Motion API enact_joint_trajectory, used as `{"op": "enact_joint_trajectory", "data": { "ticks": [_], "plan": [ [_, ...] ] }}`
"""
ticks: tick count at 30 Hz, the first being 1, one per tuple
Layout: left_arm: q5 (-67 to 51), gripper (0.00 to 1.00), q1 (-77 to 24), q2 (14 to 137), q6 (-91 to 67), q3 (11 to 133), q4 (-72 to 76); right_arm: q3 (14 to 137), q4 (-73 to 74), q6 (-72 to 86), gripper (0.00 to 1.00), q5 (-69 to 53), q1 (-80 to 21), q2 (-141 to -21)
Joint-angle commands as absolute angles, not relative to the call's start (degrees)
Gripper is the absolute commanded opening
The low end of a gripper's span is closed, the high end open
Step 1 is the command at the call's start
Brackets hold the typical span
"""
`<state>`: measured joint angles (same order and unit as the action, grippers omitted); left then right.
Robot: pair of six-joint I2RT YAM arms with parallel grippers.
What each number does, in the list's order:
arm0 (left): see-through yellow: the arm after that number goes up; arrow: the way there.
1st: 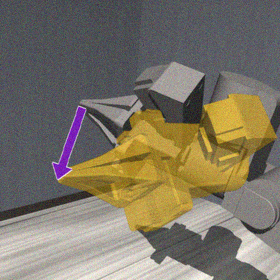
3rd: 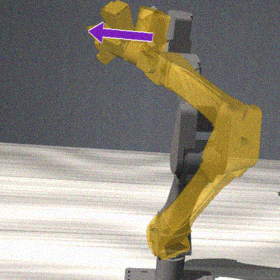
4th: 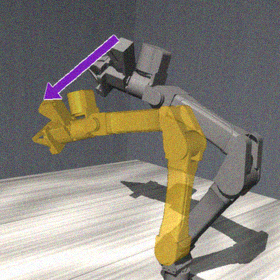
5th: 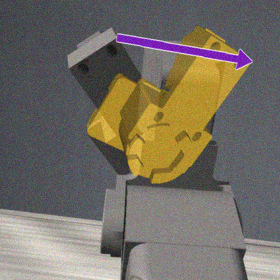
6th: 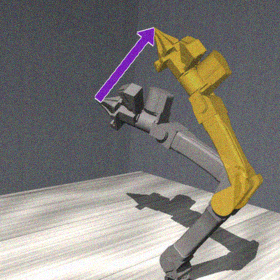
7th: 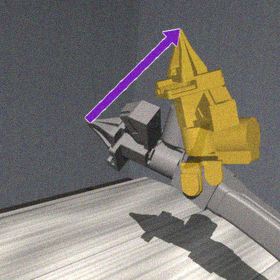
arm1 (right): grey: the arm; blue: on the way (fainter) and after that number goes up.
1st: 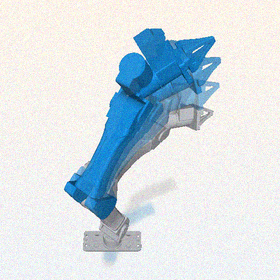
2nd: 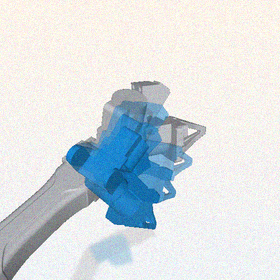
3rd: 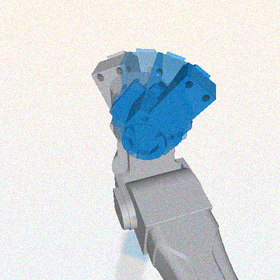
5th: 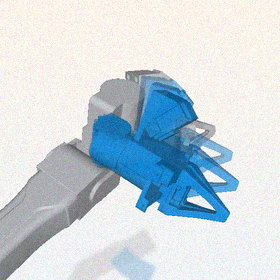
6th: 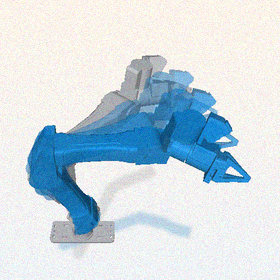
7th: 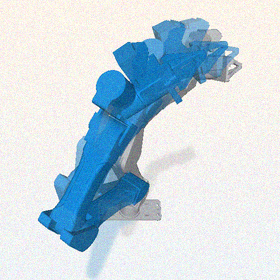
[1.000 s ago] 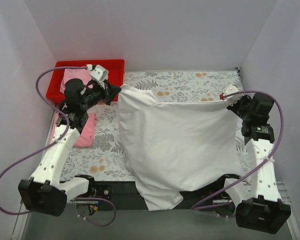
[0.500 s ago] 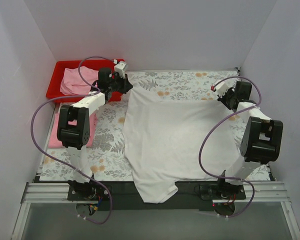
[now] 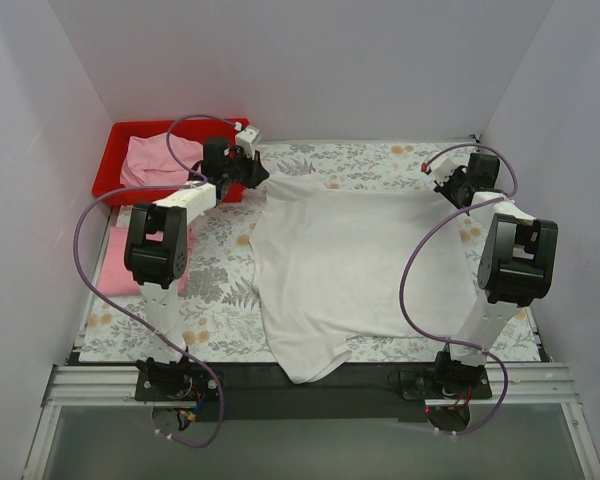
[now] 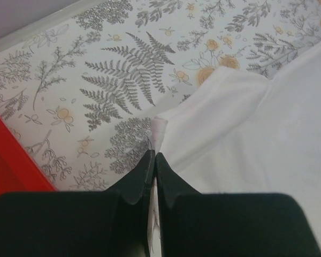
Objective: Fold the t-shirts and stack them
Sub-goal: Fold the tshirt
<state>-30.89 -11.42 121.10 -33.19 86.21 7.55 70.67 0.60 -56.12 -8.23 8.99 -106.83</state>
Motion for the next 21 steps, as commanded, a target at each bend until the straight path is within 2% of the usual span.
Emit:
{"op": "enact_joint_trajectory", "data": {
  "ticks": [1, 10, 21],
  "plan": [
    [-33.0, 0.00, -13.0, 110.3, -29.9, 80.2, 6.0, 68.9, 2.2, -58.4, 0.01, -10.3, 9.2, -102.1],
    [-28.3, 0.00, -20.6, 94.4, -23.9, 67.2, -4.6, 64.3, 5.7, -63.3, 0.01, -11.4, 9.9, -96.4],
    [-22.6, 0.00, -24.0, 85.7, -22.4, 57.7, -14.1, 60.0, 9.5, -69.3, 0.01, -13.2, 11.9, -95.0]
  ]
}}
